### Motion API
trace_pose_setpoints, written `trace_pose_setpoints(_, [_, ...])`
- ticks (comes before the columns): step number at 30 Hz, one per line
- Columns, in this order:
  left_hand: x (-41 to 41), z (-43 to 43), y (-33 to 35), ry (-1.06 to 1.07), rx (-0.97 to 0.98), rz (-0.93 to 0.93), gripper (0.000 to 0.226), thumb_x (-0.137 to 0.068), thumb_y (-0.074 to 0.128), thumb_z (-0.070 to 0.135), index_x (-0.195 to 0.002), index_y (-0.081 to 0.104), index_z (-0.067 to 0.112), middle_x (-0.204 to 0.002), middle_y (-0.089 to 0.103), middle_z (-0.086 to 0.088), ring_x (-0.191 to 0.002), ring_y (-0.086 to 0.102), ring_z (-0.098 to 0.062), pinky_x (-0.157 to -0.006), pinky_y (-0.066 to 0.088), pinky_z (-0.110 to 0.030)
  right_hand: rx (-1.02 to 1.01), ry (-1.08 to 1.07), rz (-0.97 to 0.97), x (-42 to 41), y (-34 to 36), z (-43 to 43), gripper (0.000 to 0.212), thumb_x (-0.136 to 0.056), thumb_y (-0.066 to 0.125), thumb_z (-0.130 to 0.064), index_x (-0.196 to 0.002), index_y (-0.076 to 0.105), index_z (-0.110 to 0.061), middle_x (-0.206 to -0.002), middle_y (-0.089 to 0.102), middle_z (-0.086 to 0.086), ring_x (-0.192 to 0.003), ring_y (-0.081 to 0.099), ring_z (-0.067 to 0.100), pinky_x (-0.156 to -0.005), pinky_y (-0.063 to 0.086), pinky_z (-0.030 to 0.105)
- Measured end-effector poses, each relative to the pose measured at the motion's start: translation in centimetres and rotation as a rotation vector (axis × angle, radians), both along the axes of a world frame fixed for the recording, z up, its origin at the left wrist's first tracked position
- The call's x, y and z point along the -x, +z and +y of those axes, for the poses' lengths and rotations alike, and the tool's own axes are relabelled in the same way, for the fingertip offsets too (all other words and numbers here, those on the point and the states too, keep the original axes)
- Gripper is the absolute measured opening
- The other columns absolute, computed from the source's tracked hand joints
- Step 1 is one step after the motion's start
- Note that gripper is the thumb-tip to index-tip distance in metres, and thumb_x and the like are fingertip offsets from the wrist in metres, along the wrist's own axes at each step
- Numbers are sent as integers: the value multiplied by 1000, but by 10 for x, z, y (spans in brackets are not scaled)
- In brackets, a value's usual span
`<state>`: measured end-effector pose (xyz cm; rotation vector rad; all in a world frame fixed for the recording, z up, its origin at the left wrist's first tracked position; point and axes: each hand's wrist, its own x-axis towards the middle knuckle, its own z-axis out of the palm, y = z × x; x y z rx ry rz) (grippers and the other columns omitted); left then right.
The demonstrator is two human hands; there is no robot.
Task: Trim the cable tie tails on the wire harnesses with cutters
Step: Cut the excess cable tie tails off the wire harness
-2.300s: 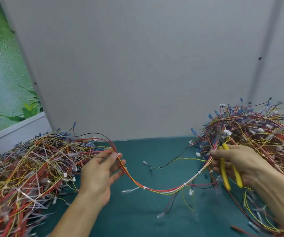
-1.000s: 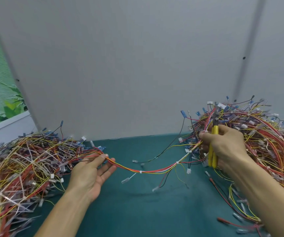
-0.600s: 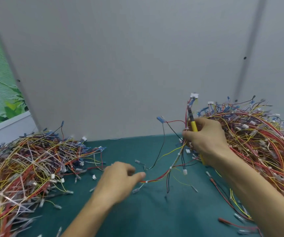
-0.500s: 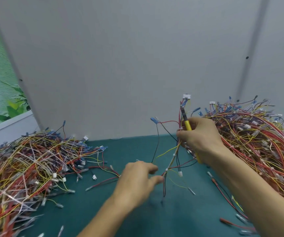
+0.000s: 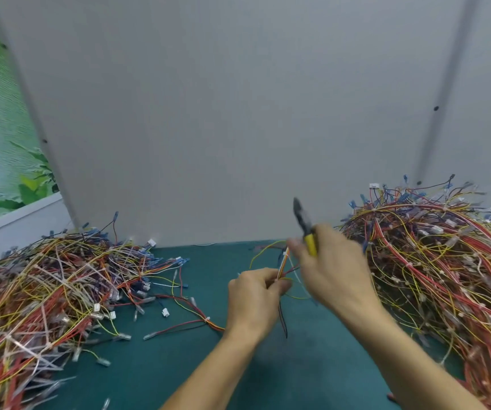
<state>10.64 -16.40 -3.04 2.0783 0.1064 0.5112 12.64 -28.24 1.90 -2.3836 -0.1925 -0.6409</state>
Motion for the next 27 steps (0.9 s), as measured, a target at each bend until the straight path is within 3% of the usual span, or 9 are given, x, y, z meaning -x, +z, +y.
trace_pose_setpoints(3, [1,-5,-1,28,-47,-69,19,-86,61,27,-73,69,17,-62,57,-8,-59,29,-15,-53,34,-23,-46,83,186,-3,-21,15,28,-92,53,-49,-87,47,-21,-100,64,10,-102,56,37,-70,32,36])
trace_pose_setpoints(8, [-1,-10,1,5,-119,-183,16,-86,60,16,-71,64,11,-61,47,-12,-63,26,-16,-54,30,-27,-124,29,87,-10,-24,13,25,-88,57,-37,-74,45,-20,-71,51,0,-86,55,36,-63,27,35])
trace_pose_setpoints(10, [0,-13,6,-48,-147,-255,9,-84,64,13,-78,69,18,-63,57,-3,-61,38,-15,-56,36,-23,-154,42,-4,-11,-12,9,21,-88,58,-32,-75,48,-19,-68,54,1,-81,56,37,-61,29,35])
trace_pose_setpoints(13, [7,-15,10,-79,-172,-389,26,-85,71,20,-110,70,17,-98,67,9,-80,58,-8,-72,46,-17,-194,30,-258,-12,27,-8,4,-89,59,-21,-90,60,-18,-77,65,12,-79,59,37,-61,33,37])
trace_pose_setpoints(16, [15,-6,8,-49,-173,-503,30,-87,63,32,-110,69,15,-103,64,8,-87,60,-11,-77,43,-11,-164,-27,-538,-17,84,-36,14,-91,55,-16,-101,62,-9,-89,65,18,-82,58,39,-63,35,40])
trace_pose_setpoints(19, [18,4,0,-25,-162,-489,31,-89,56,36,-109,68,16,-101,62,9,-88,59,-10,-81,42,-10,10,-183,-777,-31,140,-67,23,-90,47,-17,-104,60,-7,-98,64,21,-87,56,42,-63,27,37])
trace_pose_setpoints(22, [14,15,-15,-22,-185,-417,25,-89,57,31,-104,70,16,-97,63,11,-89,59,-10,-82,41,-12,271,-336,-872,-58,174,-89,20,-83,45,-5,-100,55,0,-98,59,30,-87,53,48,-63,25,41])
trace_pose_setpoints(25, [8,28,-38,-13,-228,-325,13,-91,63,25,-98,72,18,-92,64,14,-88,60,-10,-82,41,-15,588,-331,-687,-99,160,-102,19,-77,49,9,-95,54,10,-92,57,37,-90,52,49,-68,33,47])
trace_pose_setpoints(27, [6,37,-54,8,-246,-254,9,-89,66,21,-94,73,20,-90,64,17,-87,59,-9,-82,40,-14,788,-348,-465,-124,120,-116,19,-79,53,6,-98,59,5,-94,64,28,-93,56,43,-75,41,45])
